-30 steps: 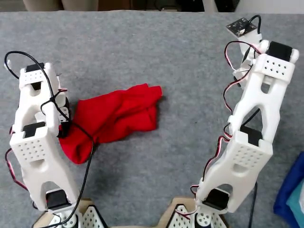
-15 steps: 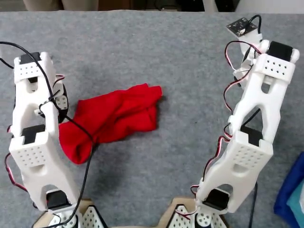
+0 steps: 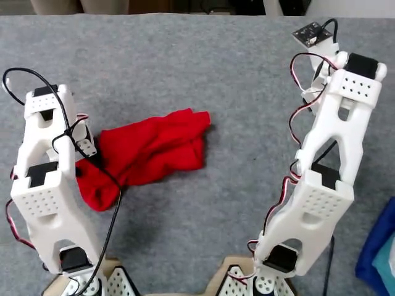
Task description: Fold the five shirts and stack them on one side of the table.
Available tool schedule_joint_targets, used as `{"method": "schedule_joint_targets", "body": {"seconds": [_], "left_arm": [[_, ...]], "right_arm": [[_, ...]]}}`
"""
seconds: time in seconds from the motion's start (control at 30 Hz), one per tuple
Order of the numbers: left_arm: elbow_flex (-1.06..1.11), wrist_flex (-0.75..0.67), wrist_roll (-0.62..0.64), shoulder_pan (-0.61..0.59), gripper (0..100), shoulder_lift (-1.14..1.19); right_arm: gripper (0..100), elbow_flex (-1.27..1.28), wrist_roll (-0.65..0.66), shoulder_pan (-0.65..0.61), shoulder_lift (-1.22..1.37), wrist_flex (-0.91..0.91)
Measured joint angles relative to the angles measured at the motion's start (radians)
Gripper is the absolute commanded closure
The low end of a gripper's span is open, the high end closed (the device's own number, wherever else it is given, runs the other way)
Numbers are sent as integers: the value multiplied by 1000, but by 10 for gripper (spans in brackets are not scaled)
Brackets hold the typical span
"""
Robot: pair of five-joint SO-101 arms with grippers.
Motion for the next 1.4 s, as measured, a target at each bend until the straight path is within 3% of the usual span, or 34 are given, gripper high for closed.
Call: {"method": "schedule_joint_targets", "body": {"seconds": [0.37,0.6,0.8,1.2,1.4], "left_arm": [[63,-32,25,0,980,0],[-77,29,68,37,980,-14],[-259,130,95,235,981,-160],[-440,144,226,740,981,-218],[-548,123,230,802,978,-69]], "right_arm": [[917,0,0,0,0,0],[917,0,0,0,0,0],[917,0,0,0,0,0],[917,0,0,0,0,-14],[917,0,0,0,0,-15]]}}
